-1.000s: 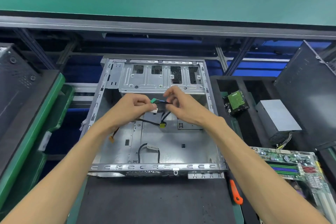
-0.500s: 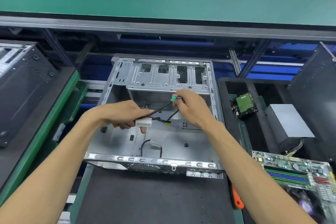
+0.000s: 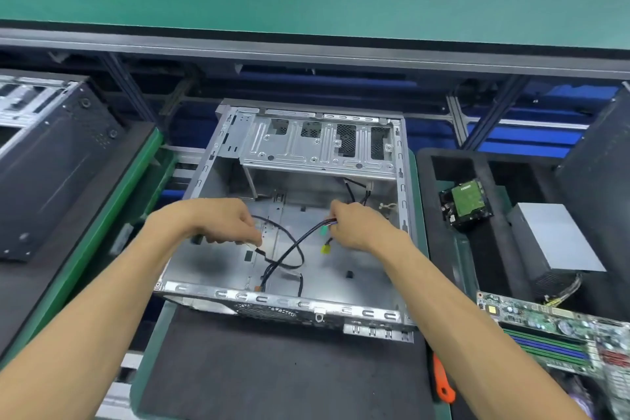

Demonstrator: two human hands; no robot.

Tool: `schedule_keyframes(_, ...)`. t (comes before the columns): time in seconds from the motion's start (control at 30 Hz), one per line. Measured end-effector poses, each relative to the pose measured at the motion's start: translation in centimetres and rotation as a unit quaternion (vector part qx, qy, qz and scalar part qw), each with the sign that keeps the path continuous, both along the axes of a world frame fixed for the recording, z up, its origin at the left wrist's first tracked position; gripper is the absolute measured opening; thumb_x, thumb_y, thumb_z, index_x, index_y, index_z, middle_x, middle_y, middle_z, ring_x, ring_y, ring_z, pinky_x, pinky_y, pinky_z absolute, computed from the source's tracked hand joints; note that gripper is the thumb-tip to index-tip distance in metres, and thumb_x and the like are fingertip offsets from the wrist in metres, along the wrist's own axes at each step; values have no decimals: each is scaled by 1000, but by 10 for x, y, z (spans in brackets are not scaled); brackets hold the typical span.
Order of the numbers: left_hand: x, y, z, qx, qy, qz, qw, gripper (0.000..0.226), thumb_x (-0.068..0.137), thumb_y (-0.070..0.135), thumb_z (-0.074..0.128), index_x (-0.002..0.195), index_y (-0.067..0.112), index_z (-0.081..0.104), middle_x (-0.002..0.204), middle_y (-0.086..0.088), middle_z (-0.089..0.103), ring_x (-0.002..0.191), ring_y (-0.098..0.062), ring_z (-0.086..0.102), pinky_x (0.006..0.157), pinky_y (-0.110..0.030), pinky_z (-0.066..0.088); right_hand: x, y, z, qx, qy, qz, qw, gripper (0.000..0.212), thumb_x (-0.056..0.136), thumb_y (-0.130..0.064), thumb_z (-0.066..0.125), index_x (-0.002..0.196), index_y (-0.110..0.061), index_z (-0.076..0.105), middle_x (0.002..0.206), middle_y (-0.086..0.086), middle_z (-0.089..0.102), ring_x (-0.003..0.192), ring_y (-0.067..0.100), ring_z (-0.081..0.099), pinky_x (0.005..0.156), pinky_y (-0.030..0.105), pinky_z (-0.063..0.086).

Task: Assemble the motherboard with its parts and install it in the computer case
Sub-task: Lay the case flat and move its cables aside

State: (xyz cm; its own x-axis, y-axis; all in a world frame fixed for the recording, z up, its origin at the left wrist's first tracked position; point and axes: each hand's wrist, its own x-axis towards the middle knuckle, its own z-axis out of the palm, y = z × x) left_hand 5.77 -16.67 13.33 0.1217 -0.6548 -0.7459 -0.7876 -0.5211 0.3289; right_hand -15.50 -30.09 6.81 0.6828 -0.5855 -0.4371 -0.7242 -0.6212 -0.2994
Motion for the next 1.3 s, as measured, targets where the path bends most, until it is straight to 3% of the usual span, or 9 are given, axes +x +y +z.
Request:
schedule_keyframes(0.17,-1,-10,-19,-15,12,-10,1000,41,90,35,59,60,20,36,59,-2,36,55,-21,31,49,-25,26,-2,7,16,130,-158,5,979,13,86,-41,64,96,-33,59,102,-8,60,92,15,60,87,37,51)
schedule_keyframes(0.3,6,-21,-19,-92,151,57,983,53,96,51,57,56,23,37,54,2,35,48,-16,30,48,-23,29,-4,7,25,228,-244,-40,942,23,83,-34,74,99,-37,57,103,-6,53,68,2,45,66,18,39)
schedule_keyframes(0.43,17,-35,2,-234,284,120,922,58,90,67,53,53,26,37,53,8,27,46,-13,25,44,-18,29,-4,9,23,127,-245,-63,959,22,89,-6,63,104,-22,58,88,-15,57,69,8,51,69,29,48)
schedule_keyframes(0.53,21,-51,19,-321,386,208,840,53,92,58,52,54,27,34,52,6,21,46,-15,19,45,-25,21,-3,14,27,-12,-165,-70,984,19,97,-16,52,110,-28,58,103,-8,69,93,24,64,84,42,53)
schedule_keyframes(0.63,21,-60,30,-368,402,227,807,48,96,56,49,62,26,34,58,3,17,48,-17,18,48,-28,19,-4,18,35,-78,-166,-102,978,21,97,-16,44,106,-28,58,105,-1,70,99,35,62,87,44,50)
schedule_keyframes(0.77,16,-64,32,-389,370,212,817,45,99,53,46,66,25,35,60,2,20,50,-17,20,47,-25,22,-8,21,39,-137,-214,-172,952,25,105,-26,36,101,-22,60,102,0,70,98,32,61,84,44,51)
schedule_keyframes(0.97,-6,-74,21,-395,327,176,840,37,105,41,44,74,20,44,55,10,32,49,-10,27,48,-25,23,-3,29,29,-215,-218,-76,949,32,102,-43,26,92,-22,48,108,-1,42,83,21,48,60,34,40)
schedule_keyframes(1.2,-57,-97,33,-390,353,115,843,33,104,31,52,75,14,58,55,9,47,49,-5,43,48,-18,37,2,27,29,-268,-245,51,930,30,102,-18,51,91,-2,74,117,13,65,108,32,46,89,50,45)
schedule_keyframes(1.3,-60,-95,31,-391,319,101,858,35,101,33,57,69,18,61,55,15,53,52,2,49,52,-12,40,4,26,33,-279,-240,77,927,38,101,-20,43,86,-4,74,125,15,66,124,32,39,101,47,37)
